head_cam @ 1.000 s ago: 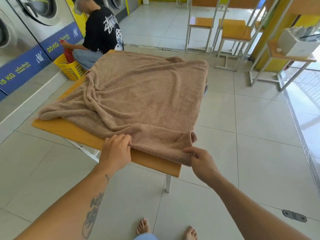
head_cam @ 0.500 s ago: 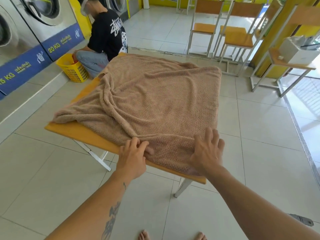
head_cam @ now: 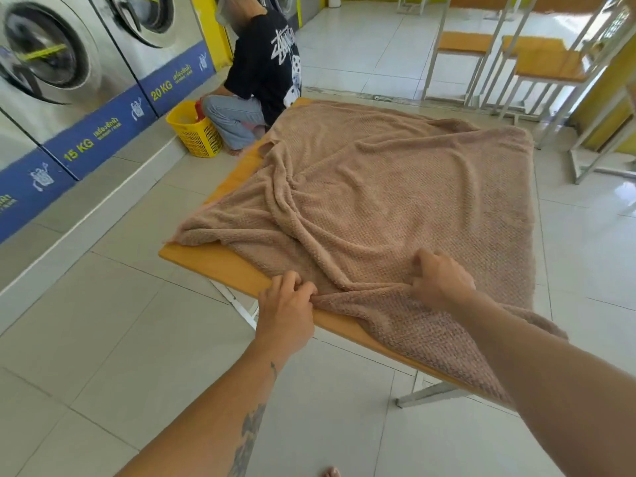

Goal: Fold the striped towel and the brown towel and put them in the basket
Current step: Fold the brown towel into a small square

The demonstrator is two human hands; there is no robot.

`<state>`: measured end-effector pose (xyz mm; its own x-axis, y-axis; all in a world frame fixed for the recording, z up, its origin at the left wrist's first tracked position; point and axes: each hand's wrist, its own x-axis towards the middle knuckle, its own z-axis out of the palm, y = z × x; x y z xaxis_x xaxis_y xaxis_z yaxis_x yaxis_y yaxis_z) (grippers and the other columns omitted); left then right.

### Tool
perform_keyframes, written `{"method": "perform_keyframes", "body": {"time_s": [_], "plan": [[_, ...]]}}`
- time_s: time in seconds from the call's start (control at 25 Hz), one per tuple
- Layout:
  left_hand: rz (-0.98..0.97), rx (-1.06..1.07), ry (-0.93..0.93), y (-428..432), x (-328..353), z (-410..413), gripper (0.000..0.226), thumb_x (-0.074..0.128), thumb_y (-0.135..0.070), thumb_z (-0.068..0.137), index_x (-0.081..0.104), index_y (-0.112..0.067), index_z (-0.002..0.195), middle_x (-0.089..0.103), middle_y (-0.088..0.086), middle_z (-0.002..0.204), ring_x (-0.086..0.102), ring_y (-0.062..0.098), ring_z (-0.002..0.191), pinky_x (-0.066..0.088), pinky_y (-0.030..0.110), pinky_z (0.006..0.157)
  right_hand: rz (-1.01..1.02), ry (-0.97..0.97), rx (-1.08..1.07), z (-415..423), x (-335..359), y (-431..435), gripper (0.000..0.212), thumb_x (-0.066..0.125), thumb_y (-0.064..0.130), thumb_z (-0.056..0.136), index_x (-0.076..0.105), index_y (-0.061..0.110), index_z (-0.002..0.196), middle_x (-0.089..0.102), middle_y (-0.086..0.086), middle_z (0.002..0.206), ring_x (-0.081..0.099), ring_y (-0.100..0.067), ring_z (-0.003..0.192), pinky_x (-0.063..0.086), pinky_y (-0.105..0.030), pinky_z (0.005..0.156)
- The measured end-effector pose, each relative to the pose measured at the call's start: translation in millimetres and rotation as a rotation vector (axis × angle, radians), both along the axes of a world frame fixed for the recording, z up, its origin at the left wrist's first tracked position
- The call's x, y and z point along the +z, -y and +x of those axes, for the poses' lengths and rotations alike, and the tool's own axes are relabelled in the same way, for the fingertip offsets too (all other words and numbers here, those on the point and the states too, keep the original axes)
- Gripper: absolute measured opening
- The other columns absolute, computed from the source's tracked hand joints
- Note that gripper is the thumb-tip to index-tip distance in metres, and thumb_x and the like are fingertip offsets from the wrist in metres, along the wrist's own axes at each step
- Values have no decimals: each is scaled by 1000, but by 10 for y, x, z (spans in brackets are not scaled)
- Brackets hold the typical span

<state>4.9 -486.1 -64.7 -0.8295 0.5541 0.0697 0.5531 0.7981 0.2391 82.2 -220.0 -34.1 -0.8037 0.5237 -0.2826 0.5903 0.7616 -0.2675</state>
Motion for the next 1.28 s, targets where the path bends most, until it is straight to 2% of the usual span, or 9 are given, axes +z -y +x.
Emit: {"method": "perform_keyframes", "body": {"time_s": [0.2, 0.36, 0.48, 0.68, 0.8, 0.92, 1.0, 1.12, 1.28], "plan": [[-4, -81, -44, -27, 104, -232, 18, 51, -11, 93, 59, -27, 93, 55, -13, 87, 48, 17, 90, 24, 32, 77, 76, -24, -33, -128, 145, -11, 6, 55, 12, 80, 58, 15, 84, 62, -7, 84, 57, -24, 72, 49, -35, 63], [-21, -147, -32, 103, 72, -343, 22, 51, -11, 93, 66, -27, 93, 51, -13, 87, 45, 16, 90, 27, 32, 82, 192, -227, -276, -211, 316, -249, 10, 48, 13, 82, 52, 9, 89, 53, -8, 75, 51, -29, 68, 41, -38, 62], [-11, -136, 17, 172, 57, -388, 21, 50, -15, 94, 67, -27, 96, 46, -11, 92, 43, 16, 93, 35, 37, 89, 193, -144, -304, -298, 277, -233, 26, 52, 14, 82, 51, 6, 107, 52, -12, 95, 52, -34, 87, 46, -45, 72], [72, 90, -36, 186, 80, -565, 32, 61, -12, 83, 62, -27, 111, 49, -2, 109, 47, 22, 106, 42, 41, 90, 206, -94, 101, -683, 54, 197, 45, 52, 25, 82, 48, 17, 127, 45, -11, 128, 40, -34, 121, 34, -52, 104], [41, 142, -93, 194, 130, -780, 42, 61, -7, 81, 59, -26, 118, 46, 1, 118, 43, 24, 113, 38, 40, 93, 228, 30, 122, -951, 68, 221, 33, 55, 28, 84, 56, 22, 116, 58, -3, 113, 50, -29, 111, 28, -51, 104], [14, 293, -101, 270, 219, -1076, 48, 57, -5, 82, 54, -26, 125, 44, 3, 121, 41, 26, 111, 39, 38, 88, 272, -188, -46, -1150, 185, 72, 19, 52, 13, 81, 59, 19, 97, 61, -1, 87, 56, -27, 87, 31, -48, 96], [-2, 350, 0, 367, 242, -1272, 49, 53, -7, 87, 52, -26, 132, 43, 4, 127, 40, 28, 115, 42, 39, 92, 341, -240, -130, -1218, 256, 35, 27, 58, 19, 81, 58, 17, 108, 60, -8, 104, 54, -31, 100, 33, -51, 97], [-18, 182, 213, 507, 195, -1344, 46, 46, -9, 94, 54, -24, 137, 43, 0, 137, 35, 24, 128, 36, 38, 107, 346, -88, 21, -1187, 309, 311, 53, 61, 23, 79, 48, 18, 130, 49, -12, 128, 46, -33, 119, 33, -52, 104], [159, 231, 140, 685, 280, -1281, 38, 47, -5, 90, 63, -25, 119, 52, -2, 125, 44, 21, 120, 43, 38, 100, 29, -114, 257, -1207, 361, 855, 50, 51, 11, 78, 51, 18, 128, 45, -9, 133, 44, -30, 121, 40, -49, 104]]}}
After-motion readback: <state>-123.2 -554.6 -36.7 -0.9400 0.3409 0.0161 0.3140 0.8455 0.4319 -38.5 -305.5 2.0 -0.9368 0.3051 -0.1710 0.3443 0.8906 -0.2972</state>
